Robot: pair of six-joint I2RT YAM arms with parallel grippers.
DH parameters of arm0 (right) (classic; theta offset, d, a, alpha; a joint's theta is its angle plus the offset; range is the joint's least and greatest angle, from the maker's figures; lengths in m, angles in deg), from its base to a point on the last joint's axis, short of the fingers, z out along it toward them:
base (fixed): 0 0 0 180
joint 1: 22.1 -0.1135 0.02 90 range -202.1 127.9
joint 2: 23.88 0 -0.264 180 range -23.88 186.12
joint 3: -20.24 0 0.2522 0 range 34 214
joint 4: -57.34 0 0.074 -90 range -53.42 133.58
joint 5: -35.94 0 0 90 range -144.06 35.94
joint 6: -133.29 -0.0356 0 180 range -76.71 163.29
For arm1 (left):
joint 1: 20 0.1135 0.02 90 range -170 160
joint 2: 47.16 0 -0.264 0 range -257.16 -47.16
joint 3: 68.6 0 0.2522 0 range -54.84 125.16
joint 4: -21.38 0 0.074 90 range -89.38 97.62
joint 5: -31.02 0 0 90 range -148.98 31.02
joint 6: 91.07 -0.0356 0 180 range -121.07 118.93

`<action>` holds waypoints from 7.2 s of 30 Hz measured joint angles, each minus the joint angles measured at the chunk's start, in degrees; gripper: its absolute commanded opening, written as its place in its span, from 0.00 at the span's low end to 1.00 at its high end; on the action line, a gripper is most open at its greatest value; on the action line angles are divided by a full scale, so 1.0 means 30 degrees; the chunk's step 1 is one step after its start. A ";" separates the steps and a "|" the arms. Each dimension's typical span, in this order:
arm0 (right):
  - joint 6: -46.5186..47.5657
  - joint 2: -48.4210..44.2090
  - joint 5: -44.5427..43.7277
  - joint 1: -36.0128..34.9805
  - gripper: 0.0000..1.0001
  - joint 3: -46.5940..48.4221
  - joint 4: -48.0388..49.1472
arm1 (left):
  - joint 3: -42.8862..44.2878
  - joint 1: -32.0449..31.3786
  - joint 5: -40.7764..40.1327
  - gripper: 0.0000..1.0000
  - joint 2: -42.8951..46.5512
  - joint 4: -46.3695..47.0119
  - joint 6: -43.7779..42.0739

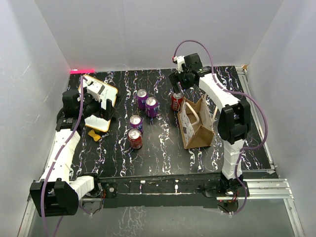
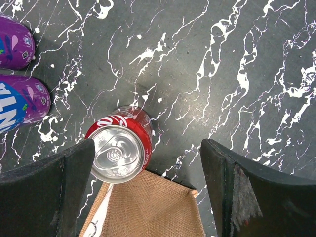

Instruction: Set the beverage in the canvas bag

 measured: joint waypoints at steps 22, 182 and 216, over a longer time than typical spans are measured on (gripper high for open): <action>0.0539 0.0437 -0.0109 -0.0976 0.89 -0.1719 0.0015 | -0.0066 -0.0007 0.0182 0.97 0.0131 0.0000 -0.0022; -0.2011 -1.3340 0.4437 0.1654 0.08 -1.8367 0.7162 | 0.8065 -1.7158 -0.2142 0.29 -1.4906 0.5297 1.7034; -0.2259 -0.9967 0.1872 -0.0568 0.08 -1.5198 0.6870 | 0.3089 -1.4047 0.1086 0.00 -1.0907 0.5974 1.3369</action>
